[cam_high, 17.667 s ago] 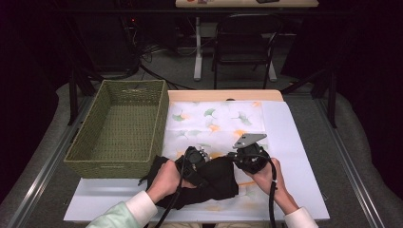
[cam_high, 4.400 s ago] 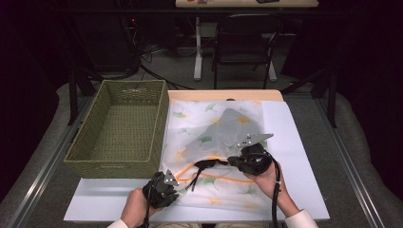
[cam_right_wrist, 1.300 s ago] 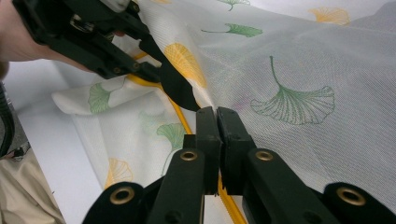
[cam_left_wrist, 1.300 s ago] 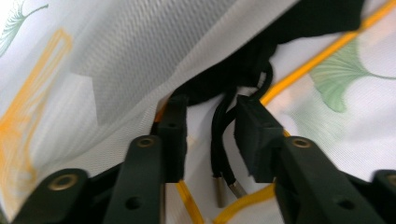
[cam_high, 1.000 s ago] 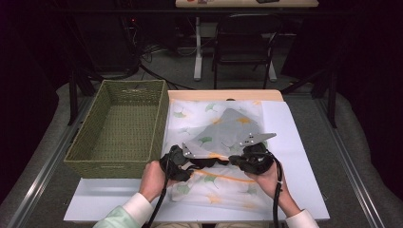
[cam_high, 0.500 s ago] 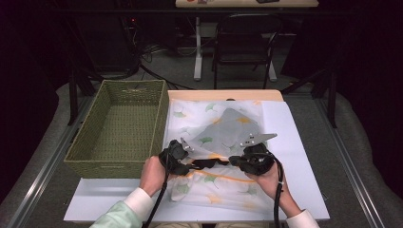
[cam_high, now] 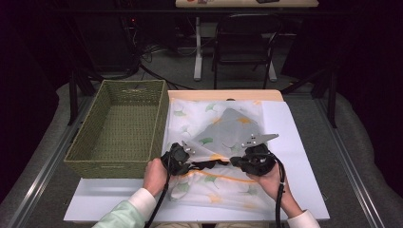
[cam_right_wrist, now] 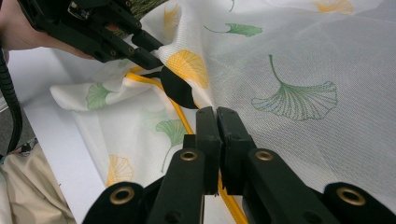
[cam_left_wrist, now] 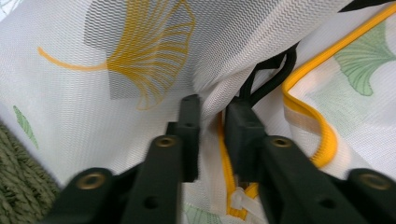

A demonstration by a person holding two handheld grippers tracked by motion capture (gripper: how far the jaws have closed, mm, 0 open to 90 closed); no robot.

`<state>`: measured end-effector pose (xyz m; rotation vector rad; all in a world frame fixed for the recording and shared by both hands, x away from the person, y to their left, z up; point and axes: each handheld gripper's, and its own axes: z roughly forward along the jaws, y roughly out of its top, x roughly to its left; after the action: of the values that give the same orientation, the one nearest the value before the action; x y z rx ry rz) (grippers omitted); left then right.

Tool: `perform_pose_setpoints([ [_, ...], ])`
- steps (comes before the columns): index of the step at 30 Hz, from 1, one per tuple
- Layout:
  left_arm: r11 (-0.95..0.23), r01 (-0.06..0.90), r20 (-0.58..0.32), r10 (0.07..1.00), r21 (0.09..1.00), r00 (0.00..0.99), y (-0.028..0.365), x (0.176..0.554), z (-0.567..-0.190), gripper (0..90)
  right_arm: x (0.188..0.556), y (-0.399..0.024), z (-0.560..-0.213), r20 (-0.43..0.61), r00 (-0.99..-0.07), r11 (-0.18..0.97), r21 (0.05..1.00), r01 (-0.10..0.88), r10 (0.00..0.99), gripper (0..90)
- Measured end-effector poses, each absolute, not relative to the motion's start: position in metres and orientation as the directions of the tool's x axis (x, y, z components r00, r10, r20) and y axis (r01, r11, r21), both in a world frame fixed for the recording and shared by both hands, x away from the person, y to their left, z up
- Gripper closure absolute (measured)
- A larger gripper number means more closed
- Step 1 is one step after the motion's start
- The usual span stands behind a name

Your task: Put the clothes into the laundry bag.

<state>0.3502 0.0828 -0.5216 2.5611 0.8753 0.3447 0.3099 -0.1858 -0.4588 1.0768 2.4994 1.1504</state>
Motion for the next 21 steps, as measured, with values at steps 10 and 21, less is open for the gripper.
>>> perform_pose_setpoints([
  [10,-0.706,0.500,0.083,0.615,0.501,0.784,0.092,0.332,-0.510,87.1,0.307,-0.195,-0.460,0.134,-0.712,0.434,0.710,0.554,0.689,87.9],
  [21,-0.737,0.463,0.026,0.544,0.493,0.839,0.098,0.310,-0.512,87.7,0.304,-0.203,-0.479,0.143,-0.703,0.475,0.642,0.601,0.696,87.8],
])
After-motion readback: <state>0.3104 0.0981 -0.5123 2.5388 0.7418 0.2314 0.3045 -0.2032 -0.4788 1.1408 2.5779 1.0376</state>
